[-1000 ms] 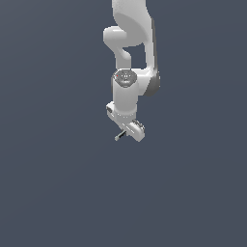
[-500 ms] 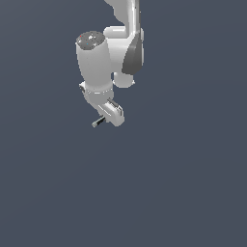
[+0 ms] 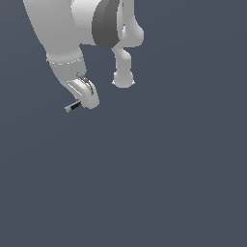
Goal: Pick up the object and move it to a goal position.
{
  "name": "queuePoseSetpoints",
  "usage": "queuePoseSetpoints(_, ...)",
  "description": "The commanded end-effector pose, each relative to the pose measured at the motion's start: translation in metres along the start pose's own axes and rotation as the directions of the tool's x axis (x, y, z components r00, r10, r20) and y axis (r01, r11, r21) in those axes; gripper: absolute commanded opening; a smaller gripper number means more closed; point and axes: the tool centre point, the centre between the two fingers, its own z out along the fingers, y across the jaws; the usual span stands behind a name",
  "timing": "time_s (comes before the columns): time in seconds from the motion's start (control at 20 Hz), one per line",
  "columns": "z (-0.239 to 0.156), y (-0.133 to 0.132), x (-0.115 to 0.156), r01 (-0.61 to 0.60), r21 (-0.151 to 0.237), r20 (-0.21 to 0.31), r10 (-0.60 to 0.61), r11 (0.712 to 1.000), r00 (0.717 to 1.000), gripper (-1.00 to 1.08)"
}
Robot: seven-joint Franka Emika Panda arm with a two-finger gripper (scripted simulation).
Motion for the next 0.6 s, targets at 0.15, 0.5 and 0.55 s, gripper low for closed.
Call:
queuePoseSetpoints(0.15, -0.028, 0.016, 0.018, 0.002, -0.001, 0.001, -0.002, 1.000, 1.000, -1.00)
queuePoseSetpoints(0.5, -0.041, 0.022, 0.027, 0.002, -0.001, 0.000, -0.002, 1.000, 1.000, -1.00)
queuePoseSetpoints(0.55, -0.041, 0.022, 0.028, 0.002, -0.001, 0.000, -0.002, 1.000, 1.000, -1.00)
